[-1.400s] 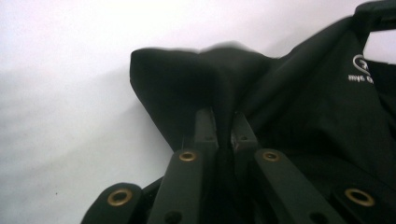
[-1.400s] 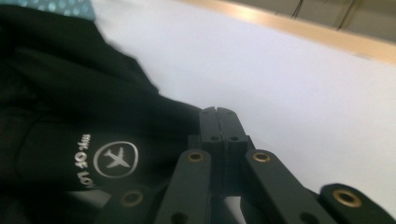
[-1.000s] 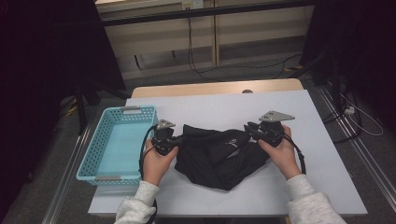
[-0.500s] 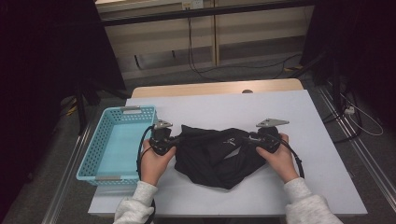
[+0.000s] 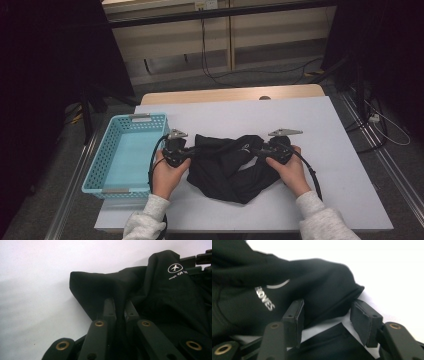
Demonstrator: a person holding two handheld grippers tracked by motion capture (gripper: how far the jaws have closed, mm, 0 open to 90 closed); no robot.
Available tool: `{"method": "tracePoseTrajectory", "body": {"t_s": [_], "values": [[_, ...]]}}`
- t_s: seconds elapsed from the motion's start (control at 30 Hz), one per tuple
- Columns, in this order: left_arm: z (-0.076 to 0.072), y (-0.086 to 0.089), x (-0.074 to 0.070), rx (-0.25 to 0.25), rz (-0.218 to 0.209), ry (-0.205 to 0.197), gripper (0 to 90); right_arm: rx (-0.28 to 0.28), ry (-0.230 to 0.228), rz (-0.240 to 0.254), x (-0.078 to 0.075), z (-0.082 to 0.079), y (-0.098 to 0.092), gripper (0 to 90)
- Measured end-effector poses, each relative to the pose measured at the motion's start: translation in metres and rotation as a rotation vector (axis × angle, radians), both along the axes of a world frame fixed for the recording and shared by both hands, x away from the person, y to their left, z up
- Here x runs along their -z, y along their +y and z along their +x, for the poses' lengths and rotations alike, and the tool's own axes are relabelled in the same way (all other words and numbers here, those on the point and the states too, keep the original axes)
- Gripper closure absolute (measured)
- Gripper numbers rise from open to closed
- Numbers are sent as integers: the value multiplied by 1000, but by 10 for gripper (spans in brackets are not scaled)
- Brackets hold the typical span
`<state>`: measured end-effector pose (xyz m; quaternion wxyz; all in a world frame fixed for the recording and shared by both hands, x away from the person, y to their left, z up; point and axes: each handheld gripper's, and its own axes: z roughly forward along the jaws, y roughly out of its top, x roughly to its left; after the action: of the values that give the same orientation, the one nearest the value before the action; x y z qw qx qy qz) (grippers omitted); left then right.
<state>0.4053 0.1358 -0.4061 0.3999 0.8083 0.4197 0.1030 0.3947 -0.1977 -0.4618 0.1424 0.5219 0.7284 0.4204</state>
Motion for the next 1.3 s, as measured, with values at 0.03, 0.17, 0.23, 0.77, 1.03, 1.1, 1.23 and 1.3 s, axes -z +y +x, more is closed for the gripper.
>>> {"method": "tracePoseTrajectory", "body": {"t_s": [0.03, 0.17, 0.23, 0.77, 1.03, 1.1, 1.23, 1.3], "values": [[0, 0, 0, -3, -3, -1, 845, 7, -14, -2, -2, 0, -1, 436], [0, 0, 0, 7, -3, 0, 837, 18, -28, -39, -3, 2, 3, 438], [0, -1, 0, 10, 4, -3, 837, 10, -18, -43, 0, 3, 7, 481], [-2, -3, 0, 22, -5, 0, 823, -34, -44, -111, -3, 1, 24, 851], [-4, -7, 5, 24, -16, 18, 811, 9, -109, -32, -28, -14, -13, 853], [-5, -10, 7, 31, -19, 26, 794, 27, -113, -18, -32, -20, -25, 853], [-3, -13, 7, 4, -23, 13, 611, 30, -103, -20, -35, -30, -41, 853], [-1, -12, 6, -12, -9, -9, 492, 32, -100, -28, -32, -33, -45, 853]]}}
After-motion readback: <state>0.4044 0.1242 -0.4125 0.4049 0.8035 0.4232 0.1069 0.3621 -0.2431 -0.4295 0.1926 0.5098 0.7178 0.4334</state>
